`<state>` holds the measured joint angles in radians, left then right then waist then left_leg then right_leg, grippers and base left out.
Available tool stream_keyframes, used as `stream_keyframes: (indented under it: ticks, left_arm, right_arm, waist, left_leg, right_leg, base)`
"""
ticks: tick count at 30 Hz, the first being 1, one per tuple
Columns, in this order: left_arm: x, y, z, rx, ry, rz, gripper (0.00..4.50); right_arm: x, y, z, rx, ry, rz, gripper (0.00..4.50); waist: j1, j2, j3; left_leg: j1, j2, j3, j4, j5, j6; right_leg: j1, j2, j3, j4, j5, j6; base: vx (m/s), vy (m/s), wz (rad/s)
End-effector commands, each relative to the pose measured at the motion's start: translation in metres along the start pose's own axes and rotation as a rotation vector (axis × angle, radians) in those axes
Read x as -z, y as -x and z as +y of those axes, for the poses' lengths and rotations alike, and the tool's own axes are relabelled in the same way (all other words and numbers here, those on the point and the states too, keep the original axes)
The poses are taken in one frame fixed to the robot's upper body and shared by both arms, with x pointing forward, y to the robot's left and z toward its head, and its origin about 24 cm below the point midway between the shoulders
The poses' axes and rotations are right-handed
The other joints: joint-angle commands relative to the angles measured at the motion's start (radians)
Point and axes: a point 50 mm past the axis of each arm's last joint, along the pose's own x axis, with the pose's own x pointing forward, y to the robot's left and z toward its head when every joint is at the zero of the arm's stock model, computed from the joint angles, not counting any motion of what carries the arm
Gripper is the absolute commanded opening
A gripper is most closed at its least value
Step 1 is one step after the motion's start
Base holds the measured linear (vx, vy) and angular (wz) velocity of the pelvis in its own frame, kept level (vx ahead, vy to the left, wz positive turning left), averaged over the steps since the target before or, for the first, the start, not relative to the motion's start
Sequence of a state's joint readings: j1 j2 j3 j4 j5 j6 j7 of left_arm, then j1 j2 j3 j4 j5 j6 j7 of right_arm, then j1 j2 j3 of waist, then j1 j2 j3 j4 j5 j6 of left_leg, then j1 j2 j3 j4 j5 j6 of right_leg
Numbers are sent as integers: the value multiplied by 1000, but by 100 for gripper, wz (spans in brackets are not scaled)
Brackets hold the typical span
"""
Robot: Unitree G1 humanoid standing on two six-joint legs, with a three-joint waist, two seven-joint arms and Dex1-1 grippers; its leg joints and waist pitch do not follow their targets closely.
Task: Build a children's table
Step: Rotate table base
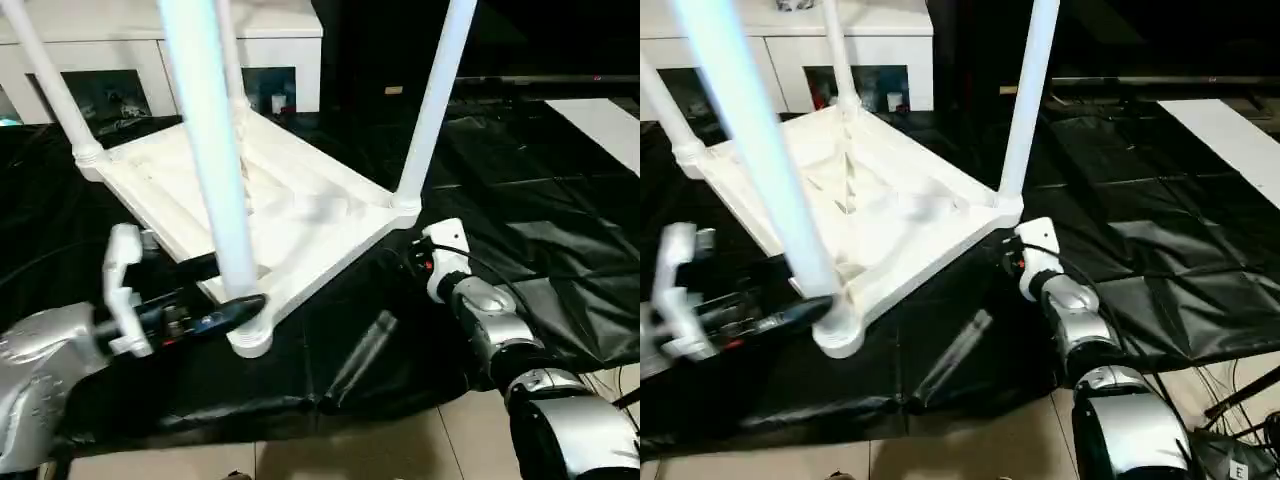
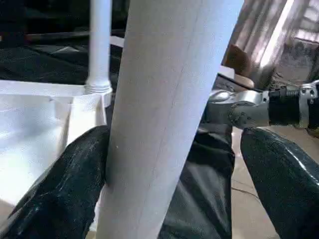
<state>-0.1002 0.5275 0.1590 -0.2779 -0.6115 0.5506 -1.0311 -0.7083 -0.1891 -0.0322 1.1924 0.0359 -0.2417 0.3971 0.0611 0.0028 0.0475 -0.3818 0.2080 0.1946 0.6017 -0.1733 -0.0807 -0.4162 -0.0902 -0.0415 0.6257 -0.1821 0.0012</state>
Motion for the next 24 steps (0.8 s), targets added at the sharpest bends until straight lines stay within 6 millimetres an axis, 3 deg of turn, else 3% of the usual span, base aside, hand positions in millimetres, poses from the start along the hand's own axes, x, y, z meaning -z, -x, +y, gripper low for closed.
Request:
stream_keyframes:
  ticks: [1,6,8,17,24]
  left_arm:
    - [-2,-16,-6,65,-20,-9,448]
    - [-10,-45,-17,176,-38,-52,448]
    - [-14,-60,-22,221,-51,-69,448]
    - [-18,-116,-32,333,-108,-90,448]
    - [-15,-135,-30,314,-143,-65,448]
  right_arm:
    - [-7,-6,8,-29,14,-5,394]
    - [-12,-11,21,-95,1,-28,394]
    - [-12,-13,27,-119,6,-28,394]
    - [-11,-15,44,-195,14,-30,394]
    - [-12,-17,55,-243,10,-46,394]
  waist:
    - [2,11,-64]
    - [3,6,-66]
    - [2,-3,-67]
    - [-6,-3,-67]
    - [-17,-3,-68]
  left_leg:
    - [17,12,-2,-72,-263,17]
    - [14,13,-2,-71,-234,26]
    - [13,12,0,-69,-205,38]
    - [10,10,-2,-66,-199,45]
    - [9,11,-4,-65,-196,63]
  right_leg:
    - [45,-26,26,-63,-165,-227]
    - [49,-26,25,-58,-122,-239]
    - [51,-26,25,-56,-93,-244]
    - [55,-30,26,-62,-120,-236]
    - [58,-32,24,-62,-106,-255]
  base:
    - [0,0,0]
    - [0,0,0]
    - [0,0,0]
    - [0,0,0]
    - [0,0,0]
